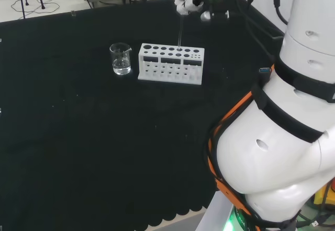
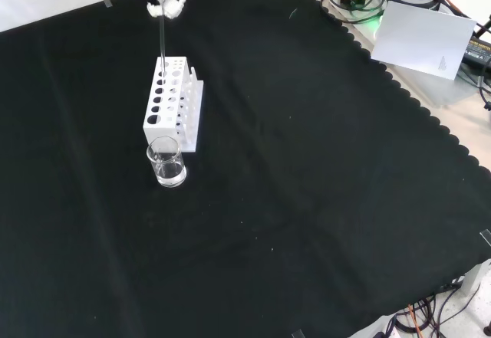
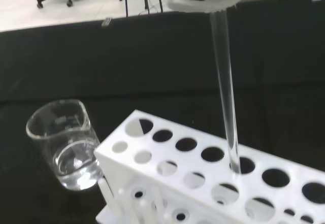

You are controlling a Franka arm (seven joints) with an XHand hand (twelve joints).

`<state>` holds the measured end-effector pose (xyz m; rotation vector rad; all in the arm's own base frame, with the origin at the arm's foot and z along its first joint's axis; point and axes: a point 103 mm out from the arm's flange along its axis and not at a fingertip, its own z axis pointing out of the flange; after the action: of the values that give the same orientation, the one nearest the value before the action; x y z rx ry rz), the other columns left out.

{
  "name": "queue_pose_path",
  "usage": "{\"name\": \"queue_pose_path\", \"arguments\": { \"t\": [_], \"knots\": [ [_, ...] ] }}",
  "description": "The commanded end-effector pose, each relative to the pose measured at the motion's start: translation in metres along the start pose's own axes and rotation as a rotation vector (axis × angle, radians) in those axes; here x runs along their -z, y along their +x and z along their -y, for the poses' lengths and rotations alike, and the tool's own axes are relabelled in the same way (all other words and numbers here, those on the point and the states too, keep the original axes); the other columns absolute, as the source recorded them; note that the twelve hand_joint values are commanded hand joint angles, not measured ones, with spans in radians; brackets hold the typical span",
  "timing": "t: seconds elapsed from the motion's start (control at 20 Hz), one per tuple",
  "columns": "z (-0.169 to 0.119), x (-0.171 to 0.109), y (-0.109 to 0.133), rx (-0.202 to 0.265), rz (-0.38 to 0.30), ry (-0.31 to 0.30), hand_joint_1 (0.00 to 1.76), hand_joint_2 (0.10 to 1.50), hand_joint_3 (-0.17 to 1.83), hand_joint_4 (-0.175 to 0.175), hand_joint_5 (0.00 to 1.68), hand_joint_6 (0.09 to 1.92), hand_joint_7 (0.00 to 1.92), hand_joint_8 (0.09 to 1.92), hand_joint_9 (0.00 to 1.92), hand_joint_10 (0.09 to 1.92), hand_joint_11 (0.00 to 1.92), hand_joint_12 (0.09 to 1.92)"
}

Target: Put the glass rod back on the white test tube rack.

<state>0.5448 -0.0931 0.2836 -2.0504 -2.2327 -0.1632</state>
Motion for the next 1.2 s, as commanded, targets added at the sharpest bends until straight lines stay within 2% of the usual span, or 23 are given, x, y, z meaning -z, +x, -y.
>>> {"name": "queue_pose_path", "arguments": {
  "t": [0.05,0.95,1.2],
  "knots": [
    [-0.008,-0.016,-0.004,0.0,0.003,0.032,1.3,1.05,0.0,-0.175,1.19,0.32,1.14,1.07,1.72,0.72,1.34,0.83],
    [-0.016,-0.02,0.001,-0.005,0.015,0.066,1.3,1.05,0.0,-0.175,1.19,0.32,1.14,1.07,1.72,0.72,1.34,0.83],
    [-0.017,-0.029,0.0,0.0,0.034,0.094,1.3,1.05,0.0,-0.175,1.19,0.32,1.14,1.07,1.72,0.72,1.34,0.82]
  ]
}}
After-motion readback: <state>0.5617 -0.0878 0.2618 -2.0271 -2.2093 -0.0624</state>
